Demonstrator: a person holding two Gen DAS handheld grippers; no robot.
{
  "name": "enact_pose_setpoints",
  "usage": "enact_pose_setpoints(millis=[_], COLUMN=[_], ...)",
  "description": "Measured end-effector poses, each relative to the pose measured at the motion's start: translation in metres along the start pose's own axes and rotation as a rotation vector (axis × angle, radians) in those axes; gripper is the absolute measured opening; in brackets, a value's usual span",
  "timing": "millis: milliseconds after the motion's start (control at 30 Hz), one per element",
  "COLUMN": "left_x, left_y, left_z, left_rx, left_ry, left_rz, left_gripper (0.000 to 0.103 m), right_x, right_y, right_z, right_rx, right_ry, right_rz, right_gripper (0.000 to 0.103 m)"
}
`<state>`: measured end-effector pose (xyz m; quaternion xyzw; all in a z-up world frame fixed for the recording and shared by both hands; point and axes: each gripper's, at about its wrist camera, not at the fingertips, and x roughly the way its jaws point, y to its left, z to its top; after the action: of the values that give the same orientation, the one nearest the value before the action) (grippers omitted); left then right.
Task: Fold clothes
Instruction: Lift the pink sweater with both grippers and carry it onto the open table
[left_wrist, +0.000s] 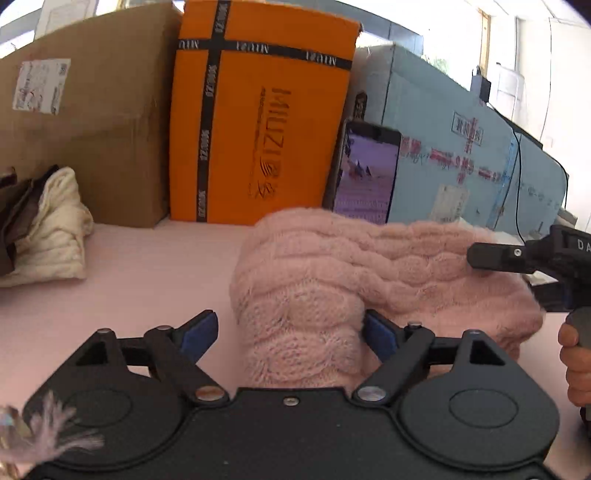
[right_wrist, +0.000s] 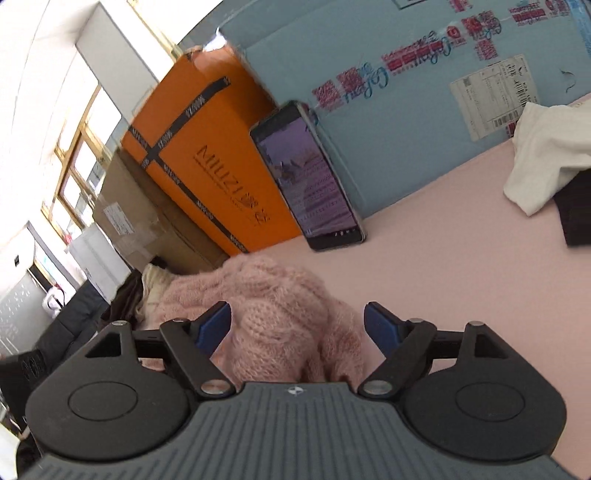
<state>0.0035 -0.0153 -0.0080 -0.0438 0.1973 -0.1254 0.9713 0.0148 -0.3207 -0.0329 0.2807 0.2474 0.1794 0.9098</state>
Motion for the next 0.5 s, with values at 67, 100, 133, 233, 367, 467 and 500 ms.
enact_pose_setpoints(millis=[67, 100, 133, 233, 367, 467, 500], left_x=[-0.013, -0.018, -0.020, -0.023, -0.022, -0.011, -0.004], left_y=[-0.005, -0.011, -0.020, -0.051, -0.094, -0.120, -0.125], left_z=[0.007, 0.011, 0.011, 0.010, 0.002, -0.006, -0.008], left_rx=[0.010, 0.025, 0.053, 0.148, 0.306, 0.395, 0.401], left_ry=[-0.127, -0.194, -0.201, -0.169, -0.123, -0.077, -0.048], left_rz=[0.057, 0.079, 0.041, -0.129, -0.285, -0.321, -0.325], left_gripper=[0.095, 0.097, 0.097, 0.097, 0.097, 0.097, 0.094], right_x=[-0.010, -0.014, -0.016, -0.019, -0.020, -0.022, -0.022], right_y=[-0.006, -0.009, -0.011, -0.015, -0.019, -0.022, -0.023], right_z=[0.004, 0.006, 0.007, 0.010, 0.010, 0.010, 0.010], right_rx=[0.040, 0.057, 0.069, 0.100, 0.122, 0.132, 0.137], right_ry=[-0.065, -0.091, -0.106, -0.126, -0.140, -0.155, -0.156], right_rz=[0.002, 0.001, -0.003, -0.009, -0.019, -0.023, -0.026], right_gripper=[0.083, 0.083, 0.083, 0.083, 0.083, 0.083, 0.083])
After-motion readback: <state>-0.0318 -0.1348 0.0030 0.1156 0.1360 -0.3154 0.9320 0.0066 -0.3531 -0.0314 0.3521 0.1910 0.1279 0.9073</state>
